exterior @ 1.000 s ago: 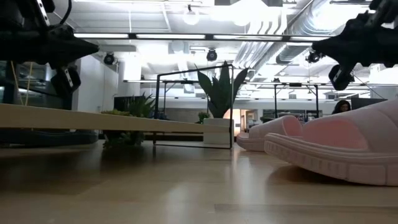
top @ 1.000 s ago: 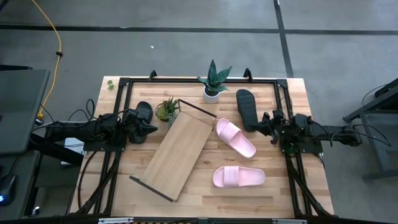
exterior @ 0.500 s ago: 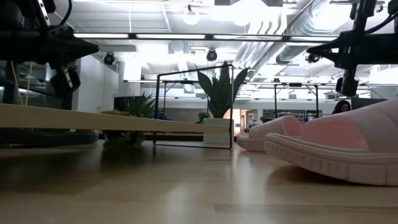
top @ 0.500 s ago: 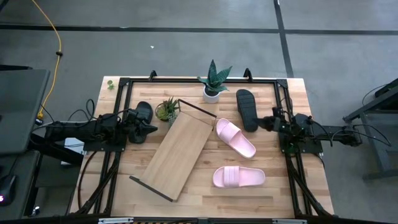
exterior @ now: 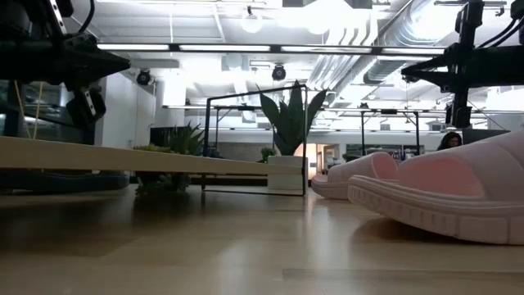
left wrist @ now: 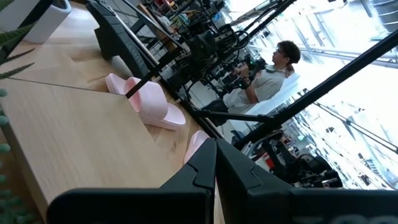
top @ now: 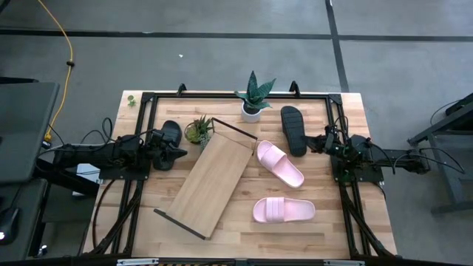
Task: Pick and place slides into the shelf
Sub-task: Put the top pink slide on the shelf
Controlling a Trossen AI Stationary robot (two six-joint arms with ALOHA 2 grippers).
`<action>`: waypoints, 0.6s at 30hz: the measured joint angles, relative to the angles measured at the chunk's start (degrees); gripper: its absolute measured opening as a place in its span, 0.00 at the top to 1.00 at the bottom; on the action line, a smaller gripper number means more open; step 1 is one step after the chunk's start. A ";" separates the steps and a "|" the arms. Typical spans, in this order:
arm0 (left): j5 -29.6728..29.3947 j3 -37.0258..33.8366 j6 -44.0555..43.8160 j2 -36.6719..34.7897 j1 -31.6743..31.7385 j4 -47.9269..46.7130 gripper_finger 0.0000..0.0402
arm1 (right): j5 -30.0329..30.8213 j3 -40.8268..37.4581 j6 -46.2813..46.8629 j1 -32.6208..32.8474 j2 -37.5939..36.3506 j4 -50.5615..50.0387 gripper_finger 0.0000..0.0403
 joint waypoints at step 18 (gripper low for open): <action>-0.09 0.00 -2.37 0.02 0.00 0.01 1.00 | 1.34 0.00 0.87 0.00 0.00 0.00 1.00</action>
